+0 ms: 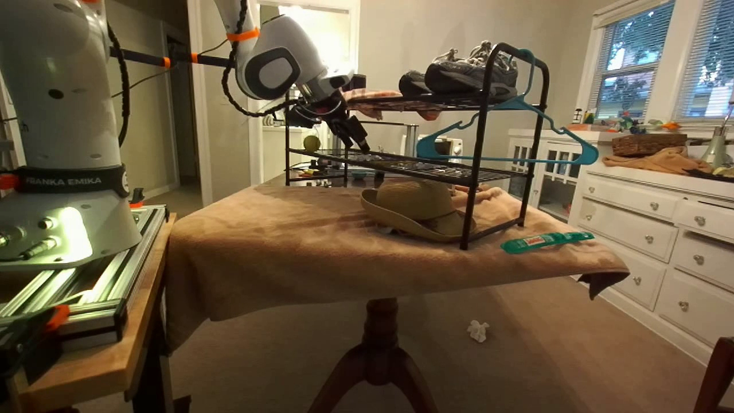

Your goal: Put the yellow pencil in the brown mug.

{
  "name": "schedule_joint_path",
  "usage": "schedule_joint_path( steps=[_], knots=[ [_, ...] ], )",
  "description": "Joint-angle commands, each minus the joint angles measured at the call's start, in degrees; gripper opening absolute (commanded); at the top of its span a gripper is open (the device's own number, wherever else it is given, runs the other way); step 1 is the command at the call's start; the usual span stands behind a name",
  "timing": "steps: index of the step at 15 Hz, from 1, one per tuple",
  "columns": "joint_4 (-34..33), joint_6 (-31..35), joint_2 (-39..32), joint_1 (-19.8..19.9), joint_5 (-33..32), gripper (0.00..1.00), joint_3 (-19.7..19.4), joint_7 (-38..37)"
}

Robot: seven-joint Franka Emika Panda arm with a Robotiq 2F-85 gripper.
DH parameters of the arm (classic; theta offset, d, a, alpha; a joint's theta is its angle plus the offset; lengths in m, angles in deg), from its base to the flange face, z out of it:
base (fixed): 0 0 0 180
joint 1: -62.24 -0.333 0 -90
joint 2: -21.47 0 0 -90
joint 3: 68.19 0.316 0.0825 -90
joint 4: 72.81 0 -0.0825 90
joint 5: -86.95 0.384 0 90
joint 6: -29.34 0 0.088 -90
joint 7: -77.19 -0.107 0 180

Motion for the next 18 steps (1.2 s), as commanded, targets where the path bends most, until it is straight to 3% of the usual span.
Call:
schedule_joint_path(
  steps=[1, 18],
  knots=[
    [-2.1, 3.9, -3.7, -0.5, 0.9, 1.0, 0.0, 2.6],
    [-7.9, 11.0, -12.4, -1.0, 0.9, 1.0, -0.6, 8.2]
  ],
)
